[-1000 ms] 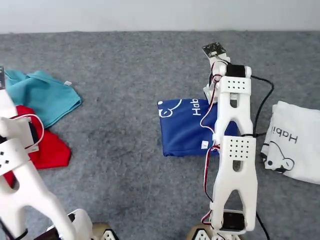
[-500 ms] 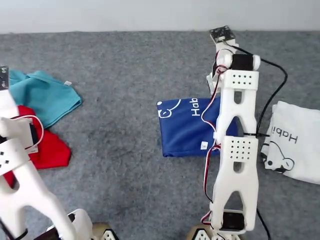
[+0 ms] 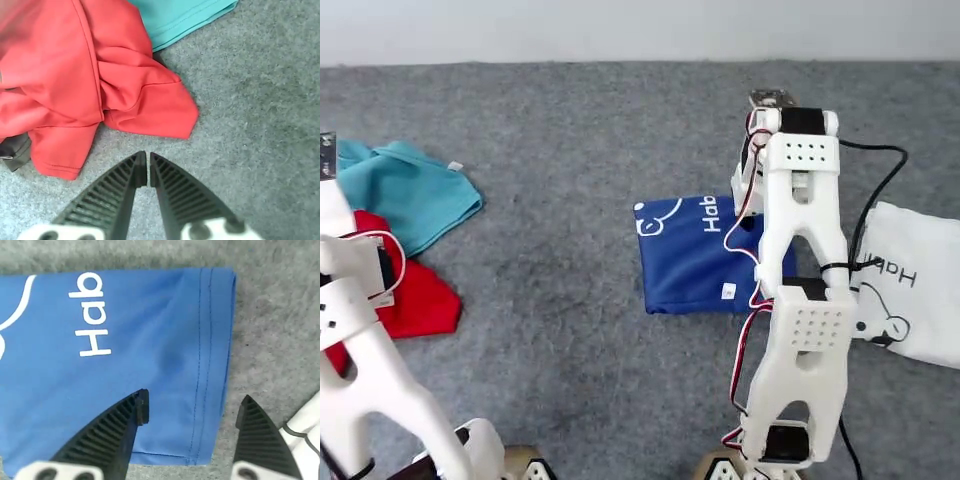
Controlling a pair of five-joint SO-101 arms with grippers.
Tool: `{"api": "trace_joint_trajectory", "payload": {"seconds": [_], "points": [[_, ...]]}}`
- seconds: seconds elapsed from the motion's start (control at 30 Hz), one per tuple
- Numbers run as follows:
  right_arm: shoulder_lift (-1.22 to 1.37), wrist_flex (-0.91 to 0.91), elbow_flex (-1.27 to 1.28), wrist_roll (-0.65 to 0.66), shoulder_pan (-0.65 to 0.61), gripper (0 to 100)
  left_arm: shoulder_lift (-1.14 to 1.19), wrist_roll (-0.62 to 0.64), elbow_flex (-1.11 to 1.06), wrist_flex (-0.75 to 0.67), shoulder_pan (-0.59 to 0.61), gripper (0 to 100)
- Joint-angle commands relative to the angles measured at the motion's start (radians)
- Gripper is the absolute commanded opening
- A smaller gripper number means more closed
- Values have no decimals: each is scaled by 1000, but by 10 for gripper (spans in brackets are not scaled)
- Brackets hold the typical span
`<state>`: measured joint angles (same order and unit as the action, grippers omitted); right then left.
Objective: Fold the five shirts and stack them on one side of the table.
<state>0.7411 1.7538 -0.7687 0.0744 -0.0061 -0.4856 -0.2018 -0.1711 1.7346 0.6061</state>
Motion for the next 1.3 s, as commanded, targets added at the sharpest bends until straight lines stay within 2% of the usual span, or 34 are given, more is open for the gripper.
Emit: {"api": "trace_joint_trajectory", "payload": {"seconds": [0.0, 0.2, 0.27, 0.4, 0.47, 0.53, 0.63, 0.87, 0.97, 1.1, 1.27], "points": [[74, -19, 2, -11, -7, 291, -25, 0, 5, 17, 3, 21], [185, -10, 2, -8, -21, 275, -25, 0, 5, 18, 3, 21], [188, -1, 2, -3, -22, 214, -25, 0, 5, 18, 3, 21], [186, 2, 2, -3, -18, 9, -25, 0, 5, 18, 3, 21], [182, 28, 2, 18, -7, 28, -25, -2, 5, 18, 3, 21], [171, 38, 5, 107, 4, 6, -25, -5, 5, 18, 3, 21], [157, 35, 2, 318, 44, 9, -25, -6, 5, 18, 3, 21], [150, 12, -120, 988, 90, 9, -25, -6, 4, 18, 2, 21], [153, 12, -239, 1214, 77, 9, -21, -6, 4, 18, 0, 21], [156, -1, -347, 1343, 21, 9, -23, -6, 4, 18, 2, 21], [147, -54, -350, 1346, -31, 24, -23, -6, 4, 18, 2, 21]]}}
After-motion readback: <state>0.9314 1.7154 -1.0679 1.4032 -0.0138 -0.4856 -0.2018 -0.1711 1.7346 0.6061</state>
